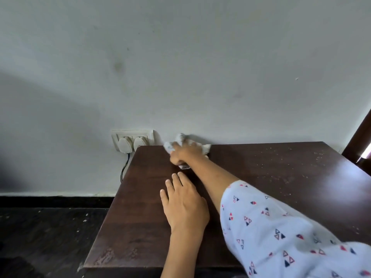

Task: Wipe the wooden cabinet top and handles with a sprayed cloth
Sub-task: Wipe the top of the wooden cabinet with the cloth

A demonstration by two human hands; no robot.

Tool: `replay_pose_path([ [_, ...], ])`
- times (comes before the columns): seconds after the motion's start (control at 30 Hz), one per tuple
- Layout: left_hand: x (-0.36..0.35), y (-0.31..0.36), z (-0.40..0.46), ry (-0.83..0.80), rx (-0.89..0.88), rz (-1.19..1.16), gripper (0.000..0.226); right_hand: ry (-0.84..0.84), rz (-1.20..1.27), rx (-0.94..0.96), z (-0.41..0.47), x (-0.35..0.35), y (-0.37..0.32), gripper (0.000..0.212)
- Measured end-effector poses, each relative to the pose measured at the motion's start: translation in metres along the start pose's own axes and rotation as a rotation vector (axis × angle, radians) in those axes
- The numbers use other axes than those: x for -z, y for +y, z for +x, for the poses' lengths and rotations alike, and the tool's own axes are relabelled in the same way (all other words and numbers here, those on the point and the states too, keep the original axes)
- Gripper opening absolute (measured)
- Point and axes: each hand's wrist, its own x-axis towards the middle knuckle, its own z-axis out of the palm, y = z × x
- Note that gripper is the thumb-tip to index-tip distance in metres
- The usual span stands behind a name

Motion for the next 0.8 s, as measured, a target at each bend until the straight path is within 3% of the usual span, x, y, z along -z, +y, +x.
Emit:
replay_pose_path([
  [0.13, 0.0, -0.002, -0.001, 0.009, 0.034, -0.003, 0.055, -0.056, -0.041, 0.334, -0.016, -0.013, 0.0, 0.051],
  [0.2, 0.001, -0.001, -0.001, 0.003, 0.021, -0.026, 0.047, -0.033, -0.028, 0.408, -0.029, -0.018, 0.029, 0.045],
  [0.27, 0.001, 0.002, -0.001, 0.048, -0.008, -0.076, 0.047, -0.005, -0.033, 0.334, -0.037, -0.022, 0.066, 0.041],
  [0.4, -0.002, 0.009, -0.001, 0.126, -0.063, -0.113, 0.052, 0.002, -0.055, -0.014, -0.017, -0.019, 0.124, 0.056],
  [0.5, -0.006, 0.019, -0.003, 0.183, -0.124, -0.172, 0.051, 0.099, -0.107, 0.09, -0.025, -0.02, 0.123, 0.052],
  [0.57, -0.007, 0.024, -0.004, 0.23, -0.162, -0.208, 0.047, 0.033, -0.09, 0.272, -0.058, -0.025, 0.127, 0.051],
  [0.63, -0.009, 0.026, -0.005, 0.25, -0.186, -0.237, 0.044, -0.018, -0.085, 0.339, -0.088, -0.031, 0.142, 0.052],
  [0.7, -0.011, 0.027, -0.004, 0.261, -0.188, -0.252, 0.044, -0.022, -0.106, 0.267, -0.092, -0.031, 0.163, 0.052],
  [0.8, -0.015, 0.028, -0.002, 0.263, -0.187, -0.249, 0.045, 0.002, -0.063, 0.01, -0.066, -0.028, 0.177, 0.053],
])
